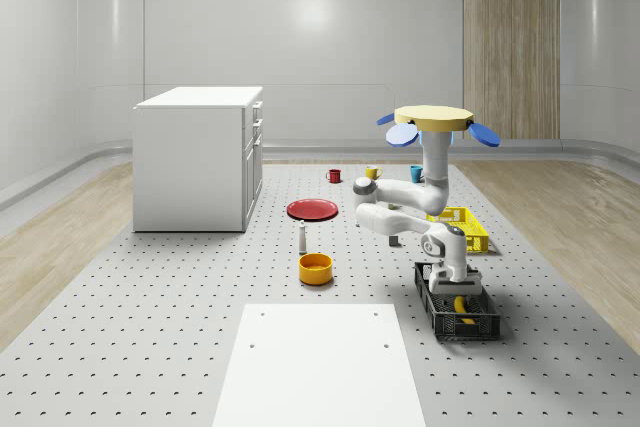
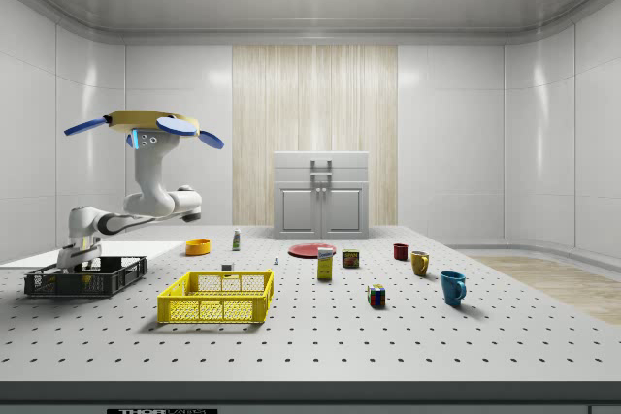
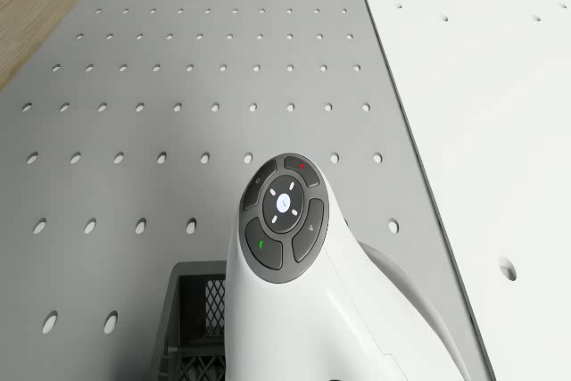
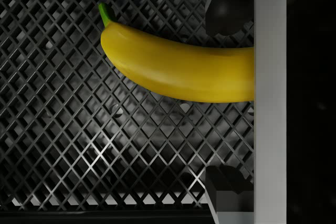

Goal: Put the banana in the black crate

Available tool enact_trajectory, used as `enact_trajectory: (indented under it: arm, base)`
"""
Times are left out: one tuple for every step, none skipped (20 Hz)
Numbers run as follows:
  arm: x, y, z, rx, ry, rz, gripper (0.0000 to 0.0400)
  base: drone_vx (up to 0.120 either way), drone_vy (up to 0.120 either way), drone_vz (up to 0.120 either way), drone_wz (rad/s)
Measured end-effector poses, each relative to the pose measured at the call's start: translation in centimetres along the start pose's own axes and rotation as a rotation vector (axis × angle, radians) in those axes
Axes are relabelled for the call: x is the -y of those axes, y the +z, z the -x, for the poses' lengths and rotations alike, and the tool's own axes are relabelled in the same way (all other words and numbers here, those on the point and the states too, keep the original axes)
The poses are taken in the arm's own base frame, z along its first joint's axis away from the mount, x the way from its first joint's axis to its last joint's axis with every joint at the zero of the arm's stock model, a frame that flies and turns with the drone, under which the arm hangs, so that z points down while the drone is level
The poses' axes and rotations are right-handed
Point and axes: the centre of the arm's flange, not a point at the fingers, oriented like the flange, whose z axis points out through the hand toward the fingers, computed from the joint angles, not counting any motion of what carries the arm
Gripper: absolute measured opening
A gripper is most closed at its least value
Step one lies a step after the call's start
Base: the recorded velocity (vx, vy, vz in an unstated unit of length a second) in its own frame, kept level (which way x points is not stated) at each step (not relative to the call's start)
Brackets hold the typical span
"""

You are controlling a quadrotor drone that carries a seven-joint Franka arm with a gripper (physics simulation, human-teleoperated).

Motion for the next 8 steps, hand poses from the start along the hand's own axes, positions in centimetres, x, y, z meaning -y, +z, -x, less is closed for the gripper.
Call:
enact_trajectory:
  arm:
    - [0.0,-0.24,0.0,0.0,-0.002,0.0,0.0381]
    - [0.0,-0.44,0.0,0.001,-0.003,0.0,0.0385]
    - [0.0,-0.6,0.0,0.001,-0.004,0.0,0.0388]
    - [0.0,-0.74,0.0,0.001,-0.005,0.0,0.0391]
    - [0.0,-0.85,0.0,0.001,-0.006,-0.001,0.0393]
    - [0.0,-0.94,0.0,0.001,-0.007,-0.001,0.0394]
    - [0.0,-1.02,0.0,0.001,-0.007,-0.001,0.0396]
    - [0.0,-1.06,0.0,0.001,-0.008,-0.001,0.0396]
  base:
    - [0.0,0.0,0.0,0.0]
    - [0.0,0.0,0.0,0.0]
    - [0.0,0.0,0.0,0.0]
    - [0.0,0.0,0.0,0.0]
    - [0.0,0.0,0.0,0.0]
    - [0.0,0.0,0.0,0.0]
    - [0.0,0.0,0.0,0.0]
    - [0.0,0.0,0.0,0.0]
